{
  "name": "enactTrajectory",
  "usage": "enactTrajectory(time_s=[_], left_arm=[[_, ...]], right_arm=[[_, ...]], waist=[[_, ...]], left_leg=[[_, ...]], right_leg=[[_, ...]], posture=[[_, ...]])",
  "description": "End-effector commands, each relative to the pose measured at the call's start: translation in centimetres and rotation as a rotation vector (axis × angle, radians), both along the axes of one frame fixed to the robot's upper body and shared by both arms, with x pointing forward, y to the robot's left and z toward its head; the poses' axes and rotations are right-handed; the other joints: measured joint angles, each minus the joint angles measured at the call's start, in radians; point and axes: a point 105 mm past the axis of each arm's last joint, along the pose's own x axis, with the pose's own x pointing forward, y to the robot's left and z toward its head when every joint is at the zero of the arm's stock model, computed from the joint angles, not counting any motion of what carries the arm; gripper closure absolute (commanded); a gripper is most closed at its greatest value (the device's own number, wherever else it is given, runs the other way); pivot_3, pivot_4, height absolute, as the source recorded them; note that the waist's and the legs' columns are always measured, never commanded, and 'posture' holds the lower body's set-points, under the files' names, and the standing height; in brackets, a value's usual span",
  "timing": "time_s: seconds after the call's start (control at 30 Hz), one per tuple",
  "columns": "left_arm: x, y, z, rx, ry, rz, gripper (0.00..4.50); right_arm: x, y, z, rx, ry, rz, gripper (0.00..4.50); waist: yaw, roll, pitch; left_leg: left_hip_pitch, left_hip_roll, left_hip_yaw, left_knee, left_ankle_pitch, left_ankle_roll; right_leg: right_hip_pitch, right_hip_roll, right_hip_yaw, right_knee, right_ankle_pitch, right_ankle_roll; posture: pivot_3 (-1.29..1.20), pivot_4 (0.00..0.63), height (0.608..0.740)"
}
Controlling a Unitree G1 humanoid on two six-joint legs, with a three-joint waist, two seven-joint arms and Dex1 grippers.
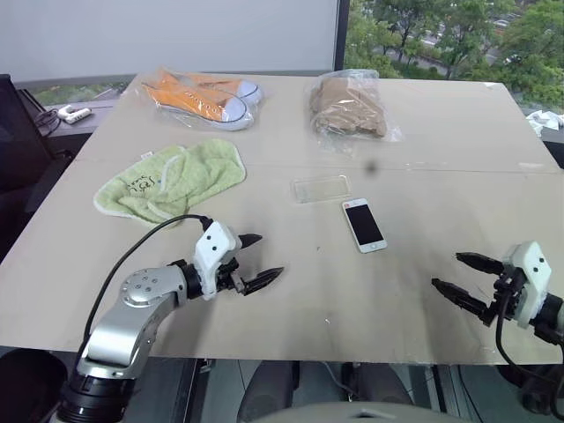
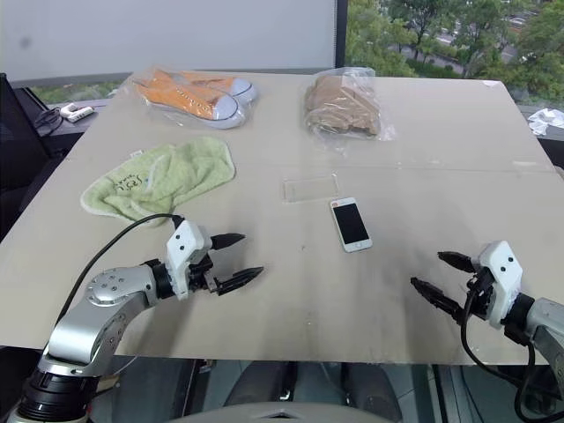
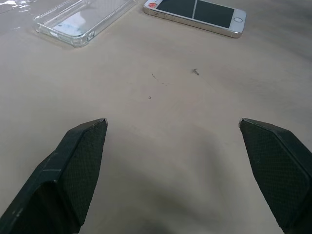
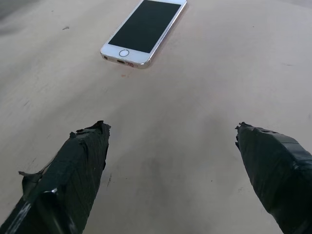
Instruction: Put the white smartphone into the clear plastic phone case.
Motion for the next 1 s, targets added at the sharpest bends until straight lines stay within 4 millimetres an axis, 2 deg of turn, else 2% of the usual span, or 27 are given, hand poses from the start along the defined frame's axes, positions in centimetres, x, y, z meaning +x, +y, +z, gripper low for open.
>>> enactTrajectory(time_s=[0.03,0.87,1.0], left_arm=[[0.4,0.1,0.9,0.001,-0.052,-0.004,0.02],[1.2,-0.2,2.6,-0.036,-0.108,-0.005,0.02],[2.3,-0.4,3.7,-0.032,-0.167,-0.007,0.02]], right_arm=[[0.2,0.4,1.2,-0.004,-0.065,0.021,0.0],[0.3,1.1,1.8,0.026,-0.075,0.059,0.0],[0.2,1.7,2.4,0.038,-0.078,0.084,0.0]], waist=[[0.0,0.0,0.0],[0.0,0.0,0.0],[0.002,0.0,0.0]], left_leg=[[0.0,0.0,0.0,0.0,0.0,0.0],[0.0,0.0,0.0,0.0,0.0,0.0],[0.0,0.0,0.0,0.0,0.0,0.0]], right_leg=[[0.0,0.0,0.0,0.0,0.0,0.0],[0.0,0.0,0.0,0.0,0.0,0.0],[0.0,0.0,0.0,0.0,0.0,0.0]], posture=[[0.0,0.15,0.74],[0.0,0.15,0.74],[0.0,0.15,0.74]])
